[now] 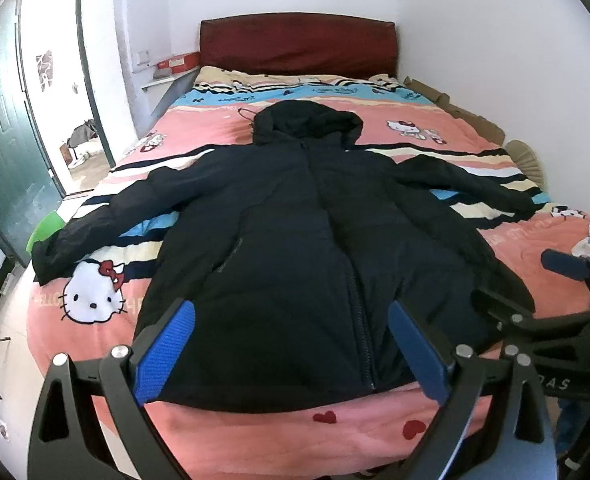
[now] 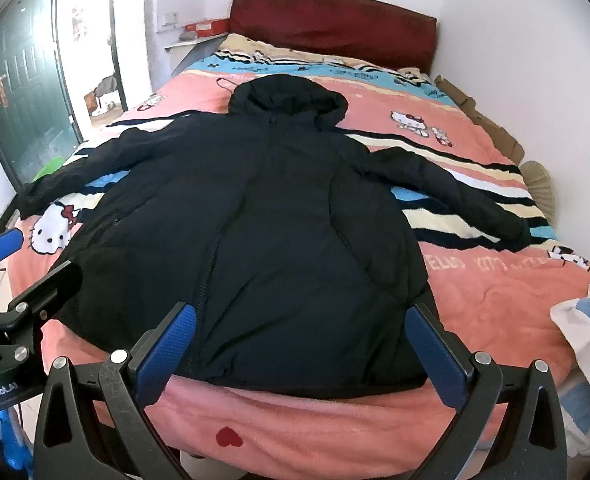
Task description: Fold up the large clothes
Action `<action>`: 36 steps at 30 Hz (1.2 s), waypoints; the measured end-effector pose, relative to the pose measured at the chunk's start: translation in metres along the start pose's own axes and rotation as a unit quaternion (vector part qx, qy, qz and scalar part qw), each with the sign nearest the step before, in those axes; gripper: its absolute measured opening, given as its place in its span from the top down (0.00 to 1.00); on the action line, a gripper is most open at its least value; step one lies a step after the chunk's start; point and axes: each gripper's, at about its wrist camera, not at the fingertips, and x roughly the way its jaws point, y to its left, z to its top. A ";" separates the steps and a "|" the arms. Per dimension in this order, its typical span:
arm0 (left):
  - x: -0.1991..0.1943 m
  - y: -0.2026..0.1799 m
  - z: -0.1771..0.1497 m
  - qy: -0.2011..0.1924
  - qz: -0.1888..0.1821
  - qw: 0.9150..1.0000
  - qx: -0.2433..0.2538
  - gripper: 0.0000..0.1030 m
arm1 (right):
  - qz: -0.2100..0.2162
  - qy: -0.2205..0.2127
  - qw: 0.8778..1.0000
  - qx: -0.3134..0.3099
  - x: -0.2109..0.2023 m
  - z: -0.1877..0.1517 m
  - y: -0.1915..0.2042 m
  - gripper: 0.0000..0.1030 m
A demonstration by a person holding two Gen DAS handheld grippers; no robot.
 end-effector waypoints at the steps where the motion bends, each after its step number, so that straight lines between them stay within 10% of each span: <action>1: 0.002 0.000 0.000 0.002 -0.001 1.000 0.000 0.05 | 0.000 0.001 1.000 0.001 0.001 0.000 -0.001 0.00; 36: 0.056 0.015 0.009 0.053 -0.034 0.998 -0.012 0.05 | 0.000 0.030 1.000 0.001 0.052 0.015 -0.003 0.00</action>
